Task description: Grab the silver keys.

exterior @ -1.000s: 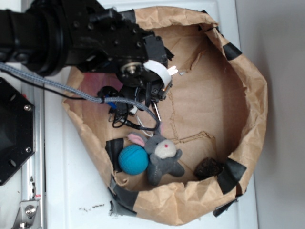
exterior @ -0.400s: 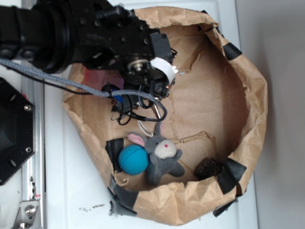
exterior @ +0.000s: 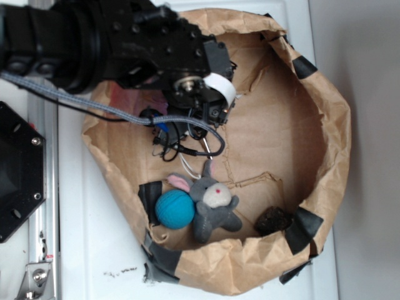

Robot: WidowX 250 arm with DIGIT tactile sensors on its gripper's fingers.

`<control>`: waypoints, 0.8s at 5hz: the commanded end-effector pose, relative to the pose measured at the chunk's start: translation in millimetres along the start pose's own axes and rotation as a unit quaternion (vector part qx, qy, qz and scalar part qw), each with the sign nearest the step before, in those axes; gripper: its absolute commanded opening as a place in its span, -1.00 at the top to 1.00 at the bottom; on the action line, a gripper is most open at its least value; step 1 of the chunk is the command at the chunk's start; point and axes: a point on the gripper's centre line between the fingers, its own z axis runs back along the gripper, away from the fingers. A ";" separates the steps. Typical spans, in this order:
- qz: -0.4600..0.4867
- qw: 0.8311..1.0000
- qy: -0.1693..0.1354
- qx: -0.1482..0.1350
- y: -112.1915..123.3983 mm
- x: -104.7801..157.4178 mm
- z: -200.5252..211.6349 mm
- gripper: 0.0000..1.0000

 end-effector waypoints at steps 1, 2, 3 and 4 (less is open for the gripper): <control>0.083 0.996 -0.024 0.006 -20.2 38.9 81.2 1.00; 0.104 0.994 -0.032 -0.014 -32.3 48.0 133.1 1.00; 0.130 0.991 -0.016 0.032 -45.1 53.4 138.6 1.00; 0.178 0.982 -0.035 0.058 -43.3 54.8 128.9 1.00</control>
